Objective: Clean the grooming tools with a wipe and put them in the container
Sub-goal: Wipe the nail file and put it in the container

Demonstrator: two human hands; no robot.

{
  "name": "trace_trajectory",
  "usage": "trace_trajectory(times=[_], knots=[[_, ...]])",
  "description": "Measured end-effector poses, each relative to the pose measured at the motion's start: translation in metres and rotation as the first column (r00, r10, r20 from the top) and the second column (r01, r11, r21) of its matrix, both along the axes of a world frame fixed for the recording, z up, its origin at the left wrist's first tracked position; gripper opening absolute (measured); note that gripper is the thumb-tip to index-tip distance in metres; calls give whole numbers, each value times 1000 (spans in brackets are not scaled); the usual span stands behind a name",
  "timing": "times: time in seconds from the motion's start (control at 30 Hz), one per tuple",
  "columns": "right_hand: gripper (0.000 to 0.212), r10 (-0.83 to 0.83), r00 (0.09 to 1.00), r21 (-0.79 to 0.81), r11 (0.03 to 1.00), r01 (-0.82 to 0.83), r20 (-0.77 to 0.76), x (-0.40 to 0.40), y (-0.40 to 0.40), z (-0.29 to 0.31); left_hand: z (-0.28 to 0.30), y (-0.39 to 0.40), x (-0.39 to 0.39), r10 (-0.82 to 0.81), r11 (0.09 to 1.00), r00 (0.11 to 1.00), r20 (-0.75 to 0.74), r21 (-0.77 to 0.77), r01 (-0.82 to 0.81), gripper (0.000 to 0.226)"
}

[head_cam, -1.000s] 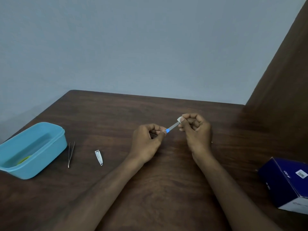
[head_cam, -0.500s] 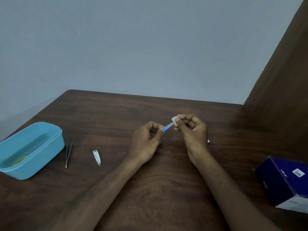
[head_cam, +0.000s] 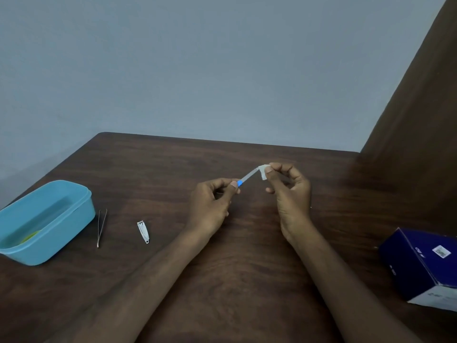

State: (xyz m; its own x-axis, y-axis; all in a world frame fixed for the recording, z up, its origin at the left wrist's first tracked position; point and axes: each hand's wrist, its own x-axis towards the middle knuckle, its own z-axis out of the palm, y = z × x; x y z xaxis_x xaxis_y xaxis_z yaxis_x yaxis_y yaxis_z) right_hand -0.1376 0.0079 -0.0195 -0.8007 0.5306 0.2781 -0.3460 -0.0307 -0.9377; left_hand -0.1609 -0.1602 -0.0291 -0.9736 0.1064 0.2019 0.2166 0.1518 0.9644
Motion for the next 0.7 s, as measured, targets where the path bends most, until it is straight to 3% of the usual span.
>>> trace_trajectory(times=[0.27,0.7], knots=[[18,142,988,120,982,-148,61,2,-19,-7,-3,-1,-3,-31,999,999,-35,-22,30,10],[35,-44,996,58,998,40,80,2,-13,-2,0,0,1,-35,997,997,-66,-73,30,10]])
